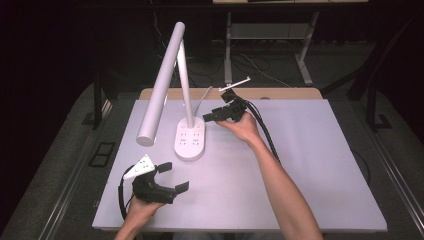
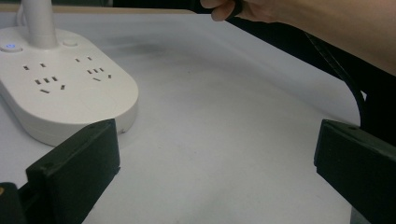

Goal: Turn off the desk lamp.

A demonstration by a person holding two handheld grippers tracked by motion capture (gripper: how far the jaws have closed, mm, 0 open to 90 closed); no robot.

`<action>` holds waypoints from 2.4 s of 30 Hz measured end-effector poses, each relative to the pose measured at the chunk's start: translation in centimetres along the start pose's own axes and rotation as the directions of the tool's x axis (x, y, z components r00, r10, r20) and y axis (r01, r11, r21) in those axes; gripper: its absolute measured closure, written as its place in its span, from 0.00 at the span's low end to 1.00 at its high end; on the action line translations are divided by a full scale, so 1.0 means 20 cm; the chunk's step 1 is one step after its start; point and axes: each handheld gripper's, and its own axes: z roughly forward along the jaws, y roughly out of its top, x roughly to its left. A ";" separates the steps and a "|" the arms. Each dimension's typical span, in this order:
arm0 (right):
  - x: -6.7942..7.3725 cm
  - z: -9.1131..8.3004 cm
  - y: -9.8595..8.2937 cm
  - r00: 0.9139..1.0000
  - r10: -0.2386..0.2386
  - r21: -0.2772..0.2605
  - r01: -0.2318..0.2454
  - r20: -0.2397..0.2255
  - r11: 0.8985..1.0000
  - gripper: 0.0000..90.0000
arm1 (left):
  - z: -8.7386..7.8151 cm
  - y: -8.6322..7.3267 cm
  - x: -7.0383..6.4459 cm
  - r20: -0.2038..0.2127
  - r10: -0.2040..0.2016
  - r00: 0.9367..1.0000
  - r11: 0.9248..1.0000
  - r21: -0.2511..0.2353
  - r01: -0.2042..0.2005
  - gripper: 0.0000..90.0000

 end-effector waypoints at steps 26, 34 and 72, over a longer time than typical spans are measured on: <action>-0.07 0.21 -0.06 0.996 0.027 -0.040 -0.031 -0.085 0.999 0.97 | -0.01 0.00 0.00 0.007 0.001 1.000 1.000 -0.003 -0.001 0.00; -0.07 0.28 -0.06 0.998 0.020 -0.021 -0.021 -0.058 1.000 1.00 | -0.01 0.00 0.00 0.005 -0.001 1.000 1.000 -0.003 0.001 0.00; -0.08 0.37 -0.08 0.997 0.067 0.006 -0.067 -0.023 0.998 1.00 | -0.01 0.00 0.00 0.002 0.006 1.000 1.000 0.000 -0.006 0.00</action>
